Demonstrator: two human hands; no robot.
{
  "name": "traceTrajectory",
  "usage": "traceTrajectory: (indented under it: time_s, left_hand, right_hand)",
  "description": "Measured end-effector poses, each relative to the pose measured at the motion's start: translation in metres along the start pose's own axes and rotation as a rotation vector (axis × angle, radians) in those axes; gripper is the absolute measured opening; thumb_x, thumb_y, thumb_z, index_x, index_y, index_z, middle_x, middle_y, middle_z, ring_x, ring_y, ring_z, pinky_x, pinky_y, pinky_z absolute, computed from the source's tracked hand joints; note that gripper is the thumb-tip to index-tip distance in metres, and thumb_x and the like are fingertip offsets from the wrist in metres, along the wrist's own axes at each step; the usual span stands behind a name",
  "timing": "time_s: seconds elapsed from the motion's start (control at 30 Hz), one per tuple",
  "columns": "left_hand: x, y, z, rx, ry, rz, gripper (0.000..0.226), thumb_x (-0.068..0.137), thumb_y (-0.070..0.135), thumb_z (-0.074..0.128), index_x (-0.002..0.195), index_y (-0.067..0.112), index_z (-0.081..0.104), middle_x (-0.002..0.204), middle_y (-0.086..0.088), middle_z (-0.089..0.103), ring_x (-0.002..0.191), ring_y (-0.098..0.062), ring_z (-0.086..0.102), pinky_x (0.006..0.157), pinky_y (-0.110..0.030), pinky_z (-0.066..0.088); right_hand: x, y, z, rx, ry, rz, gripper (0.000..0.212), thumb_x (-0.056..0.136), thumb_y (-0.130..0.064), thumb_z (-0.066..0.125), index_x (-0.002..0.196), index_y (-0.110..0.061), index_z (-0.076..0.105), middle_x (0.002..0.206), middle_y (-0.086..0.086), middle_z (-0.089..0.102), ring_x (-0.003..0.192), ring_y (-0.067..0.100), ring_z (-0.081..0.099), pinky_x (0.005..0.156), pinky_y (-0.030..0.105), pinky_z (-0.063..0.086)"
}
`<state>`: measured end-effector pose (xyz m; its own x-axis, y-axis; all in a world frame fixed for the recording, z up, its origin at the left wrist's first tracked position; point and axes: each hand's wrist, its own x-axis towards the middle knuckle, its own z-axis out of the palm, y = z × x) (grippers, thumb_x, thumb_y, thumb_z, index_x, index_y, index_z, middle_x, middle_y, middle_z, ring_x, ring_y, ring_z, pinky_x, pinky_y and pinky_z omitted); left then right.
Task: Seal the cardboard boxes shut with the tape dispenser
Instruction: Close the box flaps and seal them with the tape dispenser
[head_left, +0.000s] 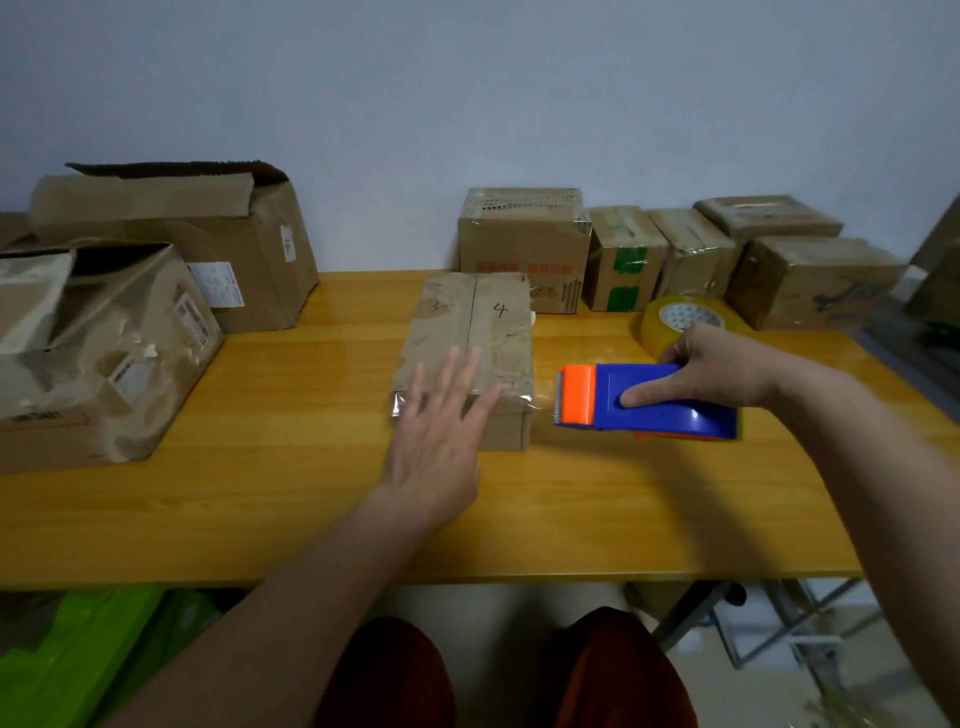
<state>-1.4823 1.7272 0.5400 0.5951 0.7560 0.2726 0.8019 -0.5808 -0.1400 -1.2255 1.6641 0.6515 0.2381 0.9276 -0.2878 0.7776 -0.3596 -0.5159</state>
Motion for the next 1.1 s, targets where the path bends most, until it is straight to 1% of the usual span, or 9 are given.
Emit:
traceTrajectory:
  time_s: [0.1,0.27,0.47,0.6,0.67,0.8,0.97,1.03,1.1]
  left_hand:
    - [0.004,0.007,0.003,-0.007,-0.038,0.053,0.09,0.084,0.028,0.047,0.152,0.016,-0.01,0.161,-0.008,-0.015,0.146,-0.022,-0.018,0.117,-0.044,-0.014]
    - [0.007,0.004,0.003,-0.055,-0.054,0.072,0.105,0.08,0.038,0.057,0.146,0.035,-0.024,0.161,-0.005,-0.011,0.147,-0.024,-0.012,0.117,-0.046,-0.013]
    - [0.01,0.007,0.003,-0.074,-0.054,0.038,0.102,0.081,0.034,0.059,0.148,0.038,-0.017,0.161,-0.004,-0.011,0.147,-0.023,-0.011,0.118,-0.047,-0.011]
    - [0.011,0.004,0.004,-0.088,-0.042,0.04,0.103,0.08,0.036,0.061,0.148,0.039,-0.016,0.161,-0.002,-0.007,0.147,-0.021,-0.008,0.116,-0.043,-0.015]
    - [0.009,0.004,0.005,-0.096,-0.032,0.045,0.102,0.08,0.036,0.06,0.149,0.035,-0.014,0.162,-0.001,-0.004,0.148,-0.019,-0.007,0.115,-0.04,-0.015]
    - [0.009,0.001,0.005,-0.094,-0.016,0.013,0.097,0.082,0.033,0.057,0.152,0.023,-0.01,0.162,0.003,-0.003,0.147,-0.012,-0.006,0.112,-0.032,-0.018]
    - [0.011,0.005,-0.002,-0.116,-0.025,-0.042,0.092,0.084,0.033,0.061,0.153,0.026,-0.001,0.162,0.001,0.004,0.148,-0.017,0.002,0.115,-0.034,-0.007]
    - [0.012,0.007,-0.009,-0.117,-0.039,-0.081,0.089,0.085,0.037,0.062,0.152,0.028,0.003,0.161,-0.003,0.007,0.147,-0.022,0.006,0.117,-0.038,0.005]
    - [0.011,0.007,-0.015,-0.109,-0.068,-0.096,0.086,0.085,0.04,0.062,0.152,0.029,0.008,0.16,-0.005,0.012,0.146,-0.024,0.011,0.115,-0.039,0.014]
  right_hand:
    - [0.0,0.0,-0.001,0.005,-0.007,0.006,0.056,0.053,-0.06,0.075,0.087,-0.017,0.065,0.082,0.001,0.067,0.077,0.014,0.061,0.056,0.025,0.042]
    - [-0.001,0.011,-0.007,0.05,0.008,-0.043,0.061,0.043,-0.066,0.074,0.077,-0.015,0.07,0.06,-0.002,0.07,0.06,0.013,0.065,0.056,0.027,0.045]
    - [0.005,0.009,-0.009,0.029,-0.074,-0.015,0.07,0.037,-0.068,0.072,0.082,-0.014,0.07,0.067,0.001,0.073,0.061,0.014,0.068,0.057,0.027,0.048]
    - [0.007,-0.007,-0.012,-0.102,-0.082,0.052,0.08,0.031,-0.075,0.066,0.086,-0.018,0.065,0.081,0.003,0.07,0.075,0.019,0.066,0.061,0.029,0.047]
    - [0.01,-0.017,-0.009,-0.212,-0.076,0.083,0.075,0.038,-0.077,0.065,0.082,-0.015,0.064,0.081,0.004,0.066,0.075,0.02,0.061,0.06,0.03,0.043]
    - [0.019,-0.044,0.008,-0.444,0.073,0.097,0.06,0.061,-0.07,0.072,0.075,-0.017,0.049,0.075,0.003,0.055,0.067,0.019,0.053,0.052,0.03,0.035]
    - [0.02,-0.064,0.027,-0.706,0.335,-0.002,0.061,0.064,-0.069,0.072,0.067,-0.021,0.034,0.066,-0.001,0.048,0.056,0.017,0.045,0.045,0.028,0.031]
    - [0.02,-0.068,0.039,-0.813,0.452,-0.028,0.052,0.071,-0.063,0.07,0.07,-0.018,0.042,0.063,0.0,0.044,0.055,0.018,0.043,0.047,0.03,0.033]
    - [0.017,-0.061,0.05,-0.958,0.496,-0.028,0.033,0.083,-0.049,0.066,0.085,-0.016,0.06,0.064,0.0,0.047,0.059,0.019,0.047,0.051,0.031,0.033]
